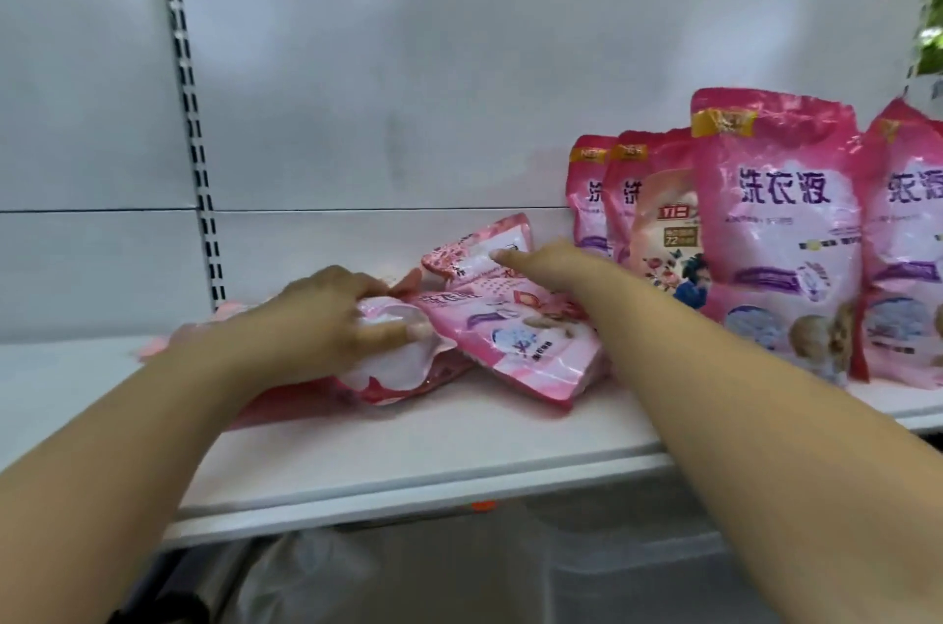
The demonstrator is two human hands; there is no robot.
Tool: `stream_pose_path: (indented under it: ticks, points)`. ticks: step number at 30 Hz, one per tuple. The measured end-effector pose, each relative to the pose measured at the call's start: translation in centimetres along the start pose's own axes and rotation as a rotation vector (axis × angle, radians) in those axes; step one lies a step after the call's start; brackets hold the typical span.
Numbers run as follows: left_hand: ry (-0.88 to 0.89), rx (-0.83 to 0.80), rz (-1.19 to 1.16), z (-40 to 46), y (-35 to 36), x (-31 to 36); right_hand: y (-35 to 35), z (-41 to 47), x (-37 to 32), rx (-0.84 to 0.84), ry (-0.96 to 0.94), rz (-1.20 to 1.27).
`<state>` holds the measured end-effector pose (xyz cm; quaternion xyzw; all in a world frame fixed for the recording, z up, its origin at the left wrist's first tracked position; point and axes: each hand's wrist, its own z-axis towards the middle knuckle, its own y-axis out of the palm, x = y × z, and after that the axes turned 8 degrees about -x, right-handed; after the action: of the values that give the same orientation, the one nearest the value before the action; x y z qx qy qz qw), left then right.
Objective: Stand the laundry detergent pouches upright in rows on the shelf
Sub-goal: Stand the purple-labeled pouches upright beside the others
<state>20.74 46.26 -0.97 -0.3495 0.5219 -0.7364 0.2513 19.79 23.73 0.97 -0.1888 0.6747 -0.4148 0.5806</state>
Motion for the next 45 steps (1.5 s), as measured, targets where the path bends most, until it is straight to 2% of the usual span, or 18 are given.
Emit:
stream_pose_path:
  ticks: [4, 7, 9, 12, 15, 18, 20, 23, 25, 27, 30, 32, 35, 39, 45]
  points:
    - [-0.123, -0.237, 0.218, 0.7, -2.2, 1.2, 1.0, 2.7, 1.1, -0.129, 0.062, 0.02]
    - [-0.238, -0.305, 0.248, 2.6, -4.0, 2.7, 1.1, 4.2, 2.0, -0.041, 0.05, -0.098]
    - [-0.269, -0.31, 0.137, 4.1, -4.6, 3.3, 1.1, 4.5, 2.3, 0.063, 0.034, -0.154]
    - [-0.271, -0.289, -0.02, 6.3, -4.6, 3.2, 1.0, 4.3, 2.2, 0.19, -0.038, -0.052]
    - [-0.222, -0.214, -0.249, 7.4, -3.3, 2.5, 0.2, 3.2, 1.1, 0.336, -0.225, 0.075]
    - [-0.158, -0.094, -0.419, 7.8, -1.9, 1.6, -0.5, 1.9, -0.4, 0.56, -0.429, 0.117]
    - [-0.1, -0.06, -0.582, 7.9, -1.4, 1.2, -0.7, 0.7, -1.6, 0.604, -0.542, 0.348]
    - [0.078, -0.105, -0.803, 7.6, -1.1, 2.1, -0.5, -0.6, -3.3, 0.501, -0.659, 0.703]
    - [0.252, -0.079, -0.812, 7.5, -0.8, 2.8, 0.4, -0.8, -4.0, 0.293, -0.57, 0.893]
    - [0.339, -0.061, -0.828, 7.2, -0.7, 3.1, 1.4, -0.3, -4.2, 0.062, -0.43, 1.056]
    - [0.322, -0.253, -1.08, 7.1, -0.5, 2.0, 1.3, 0.5, -3.7, -0.151, -0.284, 1.15]
    - [0.334, -0.354, -1.213, 7.2, -0.4, 1.3, 0.5, 1.1, -2.9, -0.143, -0.23, 1.138]
    - [0.39, -0.424, -1.188, 6.7, -0.5, 0.7, -0.3, 1.3, -2.1, -0.081, -0.278, 1.066]
    - [0.435, -0.571, -1.178, 5.9, -1.1, 0.5, -0.6, 0.3, -2.5, -0.092, -0.383, 1.295]
    - [0.443, -0.567, -1.173, 6.1, -1.0, 0.6, -1.1, 0.5, -2.7, 0.114, -0.286, 1.371]
